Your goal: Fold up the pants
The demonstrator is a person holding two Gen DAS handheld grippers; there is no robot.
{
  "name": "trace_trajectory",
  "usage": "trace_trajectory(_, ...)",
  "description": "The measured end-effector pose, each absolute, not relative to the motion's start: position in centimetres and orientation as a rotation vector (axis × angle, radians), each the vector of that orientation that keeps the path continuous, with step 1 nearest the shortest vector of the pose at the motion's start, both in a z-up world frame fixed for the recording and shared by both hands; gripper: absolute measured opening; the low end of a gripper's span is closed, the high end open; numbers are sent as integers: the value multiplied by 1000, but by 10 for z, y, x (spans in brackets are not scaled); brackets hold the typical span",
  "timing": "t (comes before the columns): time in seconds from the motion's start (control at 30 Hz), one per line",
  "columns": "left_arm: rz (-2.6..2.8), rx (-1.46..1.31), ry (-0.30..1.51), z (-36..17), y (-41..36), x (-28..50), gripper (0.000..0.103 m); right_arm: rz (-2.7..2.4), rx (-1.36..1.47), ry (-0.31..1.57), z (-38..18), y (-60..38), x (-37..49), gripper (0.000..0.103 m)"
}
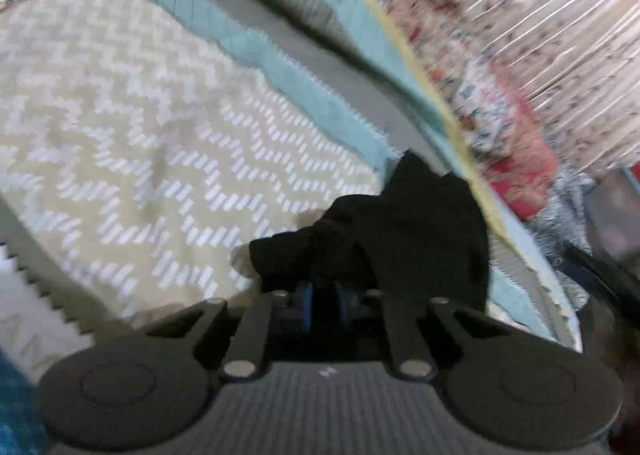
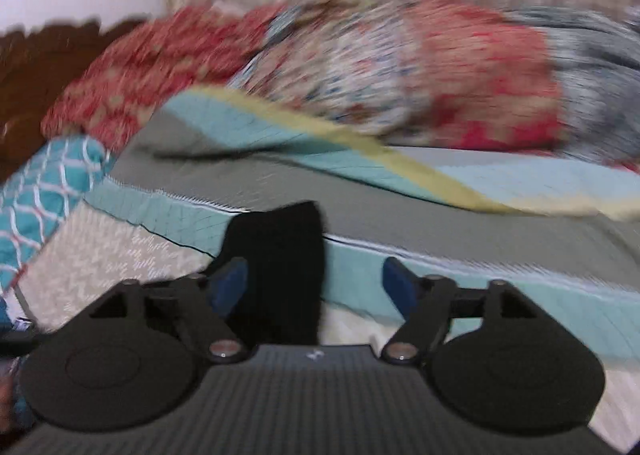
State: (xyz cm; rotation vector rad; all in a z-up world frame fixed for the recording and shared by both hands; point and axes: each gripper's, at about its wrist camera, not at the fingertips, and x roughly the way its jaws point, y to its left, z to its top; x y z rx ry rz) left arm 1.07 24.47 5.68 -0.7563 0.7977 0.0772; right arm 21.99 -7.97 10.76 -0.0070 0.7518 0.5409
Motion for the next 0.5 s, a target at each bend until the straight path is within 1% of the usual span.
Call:
trace_trajectory(0.07, 50, -805, 765, 62, 251, -15, 9, 517, 20, 806, 87, -43, 256, 81)
trace_trajectory(0.2, 69, -822, 760, 66, 256, -46, 8, 419, 205, 965, 38, -8, 318, 80)
trace_trajectory(0.23, 68, -825, 762, 66, 257, -50, 8, 397, 217, 1011, 26, -2, 326, 59)
trace_trajectory(0.27, 66, -827, 762, 66, 258, -52, 8, 382, 212, 1049, 18, 5, 329, 43)
trace_trajectory(0.3, 66, -826, 759, 67, 259, -51, 8, 381, 193, 1076, 17, 15, 332, 19)
trace_trajectory(0.33, 65, -822, 755, 68, 260, -50, 8, 377, 180, 1057, 23, 16, 327, 17)
trace_trajectory(0.4, 58, -822, 739, 71, 261, -47, 8, 401, 230, 931, 53, -1, 313, 14)
trace_trajectory(0.5, 16, -804, 694, 83, 253, -44, 8, 440, 410, 632, 115, -75, 268, 14)
